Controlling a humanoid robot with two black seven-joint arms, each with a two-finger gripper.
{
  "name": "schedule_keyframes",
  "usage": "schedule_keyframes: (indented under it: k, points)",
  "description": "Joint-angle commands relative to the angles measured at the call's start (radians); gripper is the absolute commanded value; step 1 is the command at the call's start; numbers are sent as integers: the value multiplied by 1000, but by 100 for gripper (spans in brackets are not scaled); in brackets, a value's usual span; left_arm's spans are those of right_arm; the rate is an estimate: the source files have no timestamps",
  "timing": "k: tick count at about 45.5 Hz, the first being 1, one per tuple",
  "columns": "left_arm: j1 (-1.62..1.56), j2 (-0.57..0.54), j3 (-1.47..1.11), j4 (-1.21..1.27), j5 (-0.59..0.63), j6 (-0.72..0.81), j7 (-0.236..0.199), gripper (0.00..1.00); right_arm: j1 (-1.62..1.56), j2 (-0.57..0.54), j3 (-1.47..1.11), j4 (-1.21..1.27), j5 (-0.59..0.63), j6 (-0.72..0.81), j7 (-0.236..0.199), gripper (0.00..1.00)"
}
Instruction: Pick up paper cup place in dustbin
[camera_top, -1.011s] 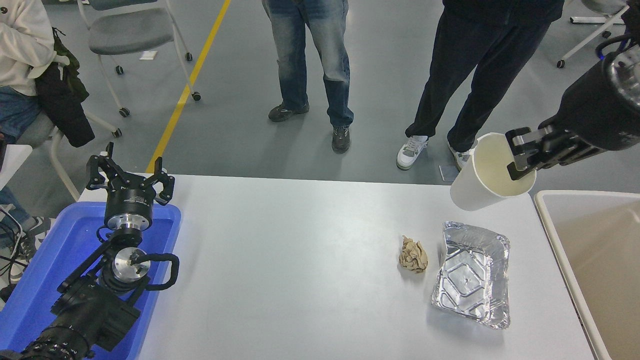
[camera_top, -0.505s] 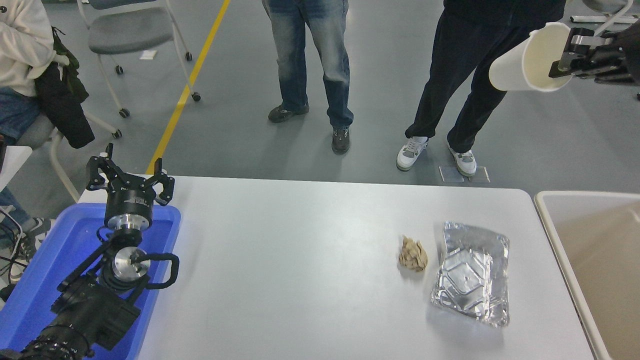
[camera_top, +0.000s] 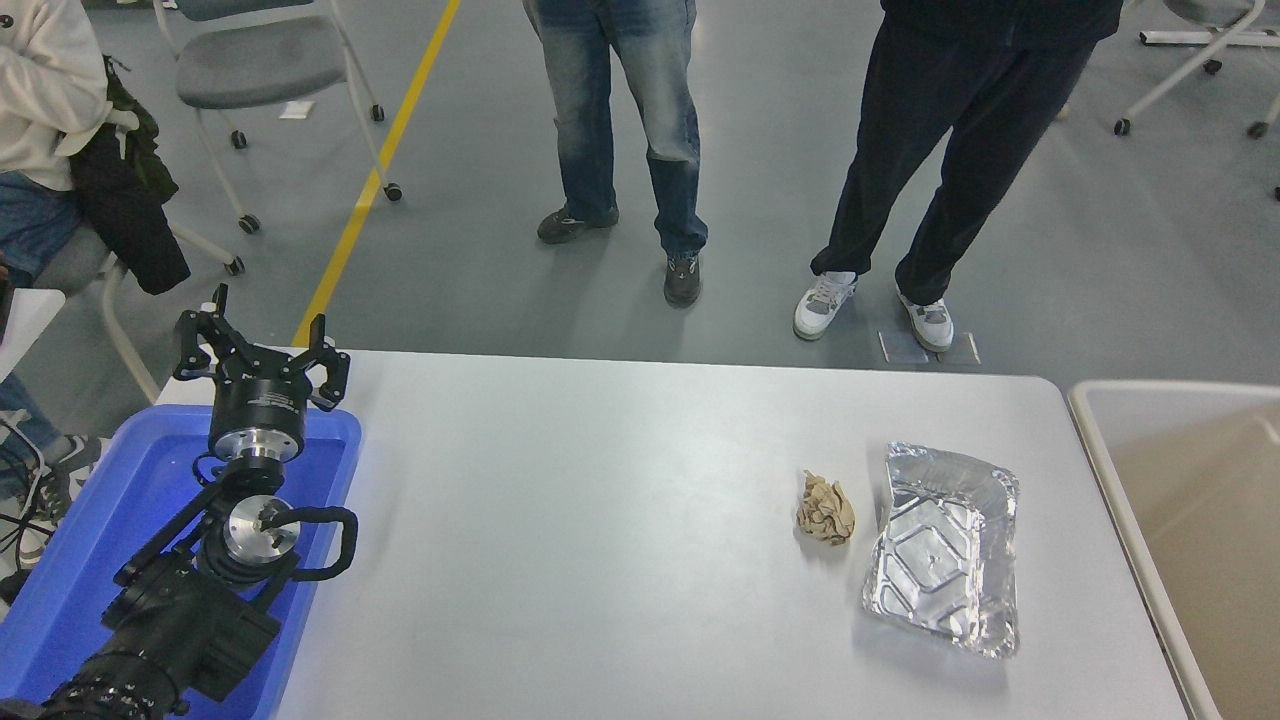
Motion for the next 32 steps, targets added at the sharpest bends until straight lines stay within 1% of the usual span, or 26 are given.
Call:
schedule_keyframes:
  k: [1, 5, 10, 19, 23, 27, 32]
  points:
    - [0, 0, 0, -3, 0, 0, 0, 99, -403, 109, 278, -325, 59, -21, 0, 0]
    - [0, 0, 0, 0, 0, 0, 2, 99, -544, 198, 388, -497, 55, -5, 0, 0]
    - [0, 0, 0, 0, 0, 0, 0, 99, -659, 286, 473, -655, 52, 32, -1, 0]
    - [0, 0, 0, 0, 0, 0, 0, 99, -803, 393, 568, -784, 53, 122, -3, 0]
    - [0, 0, 0, 0, 0, 0, 2, 99, -849, 401, 606, -786, 58, 137, -4, 0]
    - [0, 0, 0, 0, 0, 0, 0, 99, -900, 403, 639, -786, 59, 199, -14, 0]
    - [0, 0, 0, 0, 0, 0, 2, 99, -960, 403, 663, -789, 58, 260, -14, 0]
